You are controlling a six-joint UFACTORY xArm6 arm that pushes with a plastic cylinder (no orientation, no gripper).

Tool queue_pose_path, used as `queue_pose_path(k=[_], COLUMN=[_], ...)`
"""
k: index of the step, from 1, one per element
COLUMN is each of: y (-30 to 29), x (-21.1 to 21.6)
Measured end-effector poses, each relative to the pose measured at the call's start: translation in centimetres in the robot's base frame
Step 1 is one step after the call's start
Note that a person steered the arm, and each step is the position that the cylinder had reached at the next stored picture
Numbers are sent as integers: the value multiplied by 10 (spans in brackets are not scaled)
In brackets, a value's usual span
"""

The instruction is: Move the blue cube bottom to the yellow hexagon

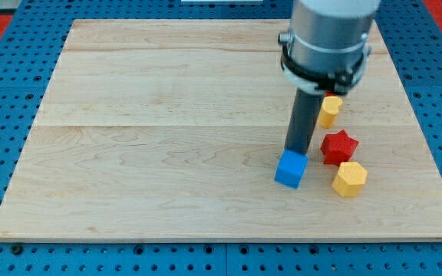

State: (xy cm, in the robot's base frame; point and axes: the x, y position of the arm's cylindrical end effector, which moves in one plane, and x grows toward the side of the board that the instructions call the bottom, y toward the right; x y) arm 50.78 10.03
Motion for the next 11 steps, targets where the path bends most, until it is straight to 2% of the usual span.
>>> queue_pose_path(k=[1, 2, 3, 4, 6, 7, 9, 11], y=[-9, -16, -65, -100, -85, -39, 25, 41], x=[27, 34, 20, 31, 63, 71, 81, 81])
